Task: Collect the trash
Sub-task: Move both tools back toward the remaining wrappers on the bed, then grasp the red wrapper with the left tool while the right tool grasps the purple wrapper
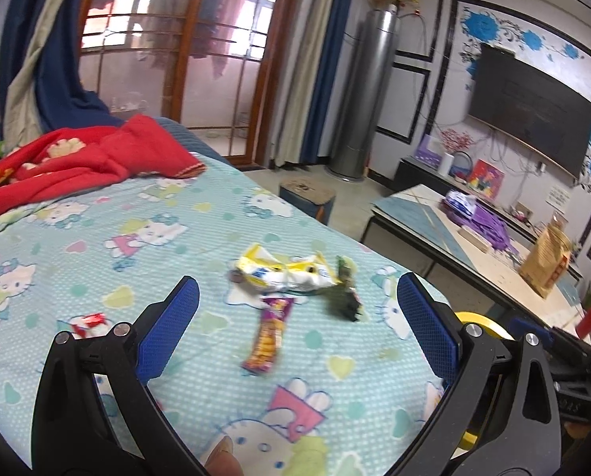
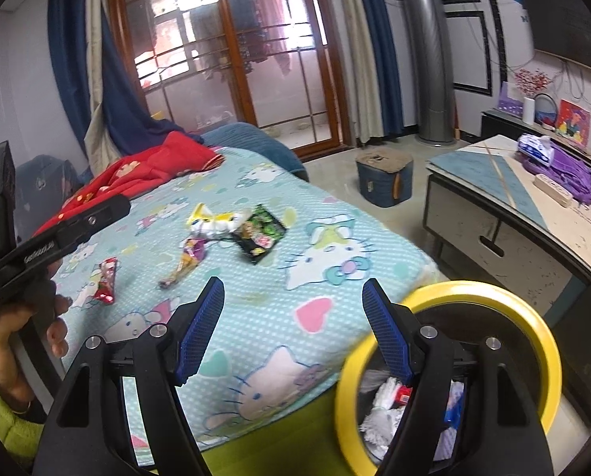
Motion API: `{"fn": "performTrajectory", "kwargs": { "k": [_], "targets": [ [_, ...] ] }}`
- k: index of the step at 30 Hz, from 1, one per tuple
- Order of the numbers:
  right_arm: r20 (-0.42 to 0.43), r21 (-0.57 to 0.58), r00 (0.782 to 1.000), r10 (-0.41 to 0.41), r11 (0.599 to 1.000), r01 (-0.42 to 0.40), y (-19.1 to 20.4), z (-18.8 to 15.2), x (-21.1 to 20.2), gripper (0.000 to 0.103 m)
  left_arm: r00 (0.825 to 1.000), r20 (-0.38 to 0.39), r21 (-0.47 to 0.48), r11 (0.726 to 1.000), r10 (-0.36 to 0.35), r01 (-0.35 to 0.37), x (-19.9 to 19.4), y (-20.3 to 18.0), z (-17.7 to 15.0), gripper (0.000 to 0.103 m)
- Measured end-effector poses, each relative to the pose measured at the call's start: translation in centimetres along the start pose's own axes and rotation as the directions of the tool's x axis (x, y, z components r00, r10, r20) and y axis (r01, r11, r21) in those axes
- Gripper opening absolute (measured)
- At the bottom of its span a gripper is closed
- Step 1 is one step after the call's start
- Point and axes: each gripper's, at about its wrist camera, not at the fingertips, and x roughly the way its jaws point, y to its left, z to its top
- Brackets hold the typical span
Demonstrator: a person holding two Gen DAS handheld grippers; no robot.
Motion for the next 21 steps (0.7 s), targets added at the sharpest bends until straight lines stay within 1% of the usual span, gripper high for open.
{"fn": "performTrajectory", "kwargs": {
  "k": [7, 9, 12, 17, 21],
  "targets": [
    [-0.033, -0.044, 0.998, 0.049, 0.998, -0.051, 3.5, 0.3, 2.2, 0.070, 0.996, -0.013, -0.040, 0.995, 0.088, -0.089, 0.0, 2.8, 0.1, 0.092],
    [-0.048, -0.054, 0.997, 0.061, 0.997, -0.063, 4.6, 0.4, 3.2, 0.070, 0.992, -0.025, -0.049, 0.991, 0.124, -0.125, 0.1, 3.6, 0.0, 0.092],
    [-0.069, -0.064, 0.995, 0.078, 0.995, -0.083, 5.9, 0.4, 4.6, 0.070, 0.980, -0.067, -0.077, 0.978, 0.189, -0.194, 0.6, 5.6, -0.2, 0.092],
    [-0.113, -0.071, 0.988, 0.108, 0.991, -0.117, 7.6, 0.3, 6.7, 0.070, 0.963, -0.133, -0.136, 0.959, 0.232, -0.250, 1.2, 8.6, -1.0, 0.092],
    [-0.164, -0.066, 0.979, 0.121, 0.989, -0.133, 8.5, 0.4, 8.4, 0.070, 0.955, -0.178, -0.178, 0.947, 0.236, -0.267, 2.0, 10.3, -1.7, 0.092]
  ]
}}
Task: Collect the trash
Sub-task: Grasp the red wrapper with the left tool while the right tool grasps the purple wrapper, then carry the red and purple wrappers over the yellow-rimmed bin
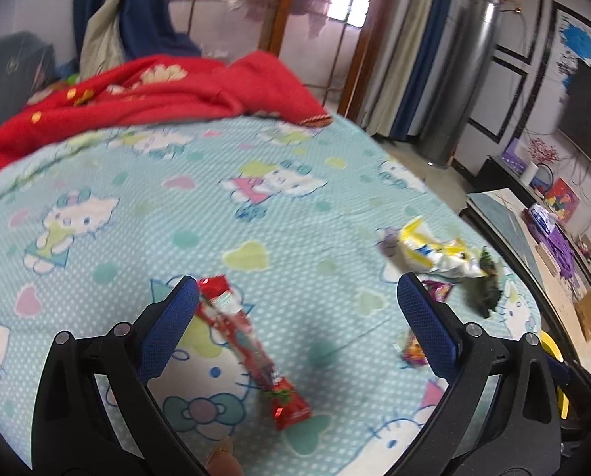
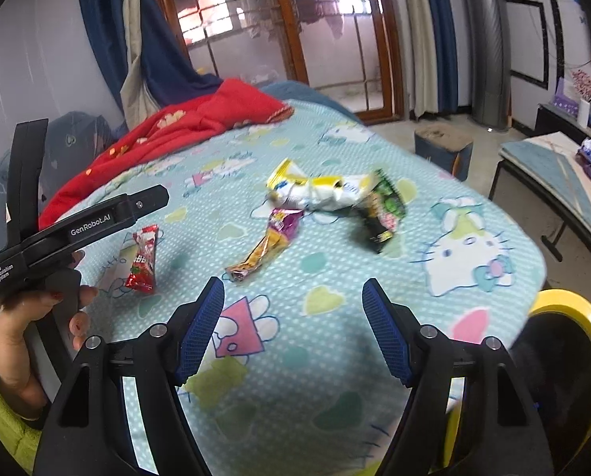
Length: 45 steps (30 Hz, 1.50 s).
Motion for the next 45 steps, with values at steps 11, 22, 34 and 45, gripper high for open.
{"fn": "performTrajectory", "kwargs": {
  "k": [11, 22, 34, 45],
  "targets": [
    [-0.091, 0.029, 0.995, 0.044, 0.999, -0.042, 1.3, 1.4, 4.7, 0.067, 0.997, -0.076, -0.101, 0.995, -0.001, -0.007, 1.9, 2.2, -1.2, 0.077],
    [-0.128, 0.094, 0.989, 0.068, 0.994, -0.056, 1.3, 2.2, 7.9, 0.050, 0.993, -0.114, -0.109, 0.994, -0.043, 0.030, 3.0, 2.3, -1.7, 0.034],
    [-0.102, 0.051, 0.994, 0.032, 0.998, -0.027, 0.7, 1.5, 8.0, 0.018, 0.983, -0.121, -0.045, 0.990, -0.135, 0.130, 3.2, 0.6, -1.8, 0.015],
    [-0.058, 0.058, 0.998, 0.039, 0.998, -0.035, 0.2, -0.1, 5.9, 0.009, 0.973, -0.101, -0.019, 0.978, -0.208, 0.207, 2.5, -0.6, -1.9, 0.014]
  ]
}}
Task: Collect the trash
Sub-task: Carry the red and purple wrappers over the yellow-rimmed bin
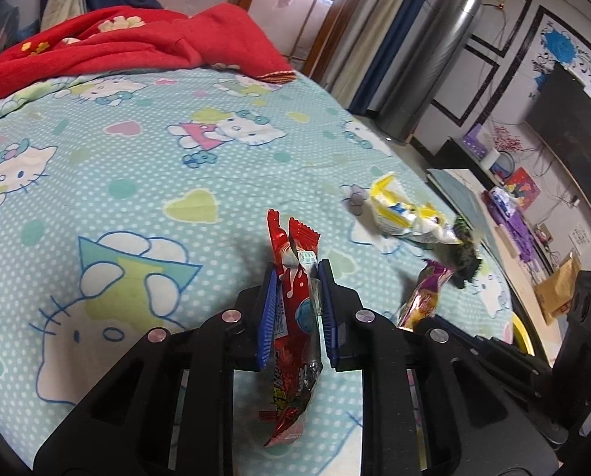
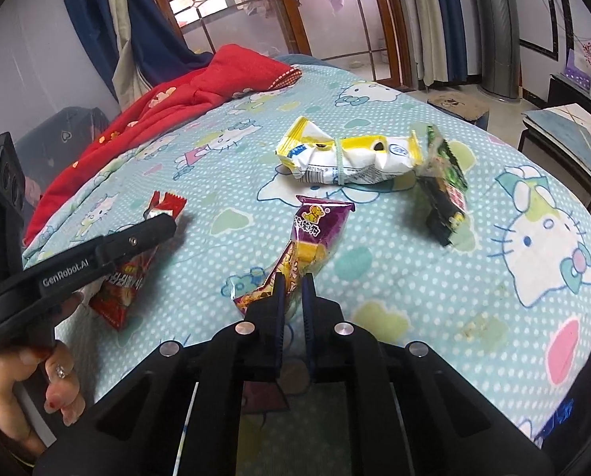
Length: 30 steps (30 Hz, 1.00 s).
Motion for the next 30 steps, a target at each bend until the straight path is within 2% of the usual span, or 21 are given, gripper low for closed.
{"fn": "performTrajectory", "kwargs": {
  "k": [14, 18, 30],
  "targets": [
    [0.049, 0.077, 0.998, -0.041, 0.996, 0.037, -4.0, -1.7, -4.5, 0.007, 0.992, 0.000, 0.098, 0.987, -0.125, 0.124, -1.1, -4.6, -1.0, 0.014],
    [0.059, 0.123, 0.997, -0.058, 0.991, 0.051, -5.6, -2.0, -5.6, 0.007, 0.986, -0.008, 0.130, 0.977, -0.168, 0.167, -1.5, -6.5, -1.5, 0.014],
    [0.099, 0.134, 0.989, -0.111, 0.986, 0.097, -8.2, -1.7, -9.0, 0.006, 0.967, -0.029, 0.228, 0.940, -0.255, 0.255, -2.7, -11.6, -3.5, 0.014]
  ]
}}
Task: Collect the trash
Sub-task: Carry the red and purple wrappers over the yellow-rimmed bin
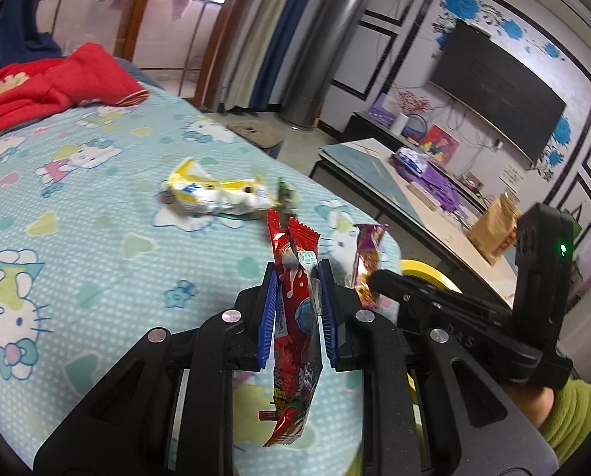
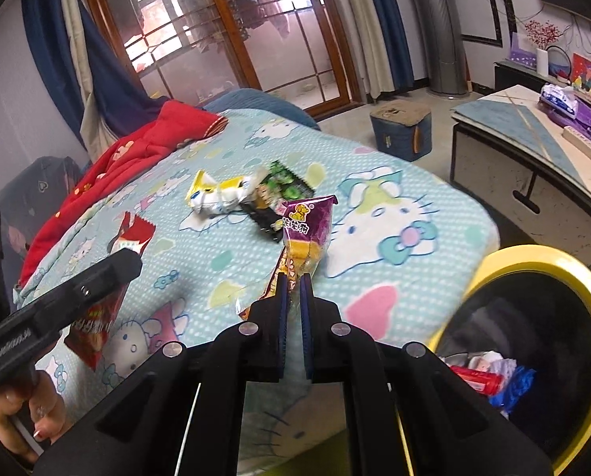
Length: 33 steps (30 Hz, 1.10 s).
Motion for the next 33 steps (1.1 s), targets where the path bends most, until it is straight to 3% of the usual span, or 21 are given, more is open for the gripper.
{"fn": "performTrajectory", "kwargs": {
  "k": [19, 33],
  "targets": [
    [0.058, 0.048, 0.992, -0.112, 0.993, 0.109, -6.1, -0.4, -5.2, 0.006, 0.995, -0.021, 0.140, 0.985, -0.099, 0.101, 1.2, -6.1, -0.9, 0.015],
    [0.081, 0.120, 0.978, -0.194, 0.976, 0.184, -11.0, -1.8, -9.1, 0.006, 0.985, -0.051, 0.282, 0.944, -0.165, 0.173, 2.4, -11.5, -1.8, 0.015]
  ]
}}
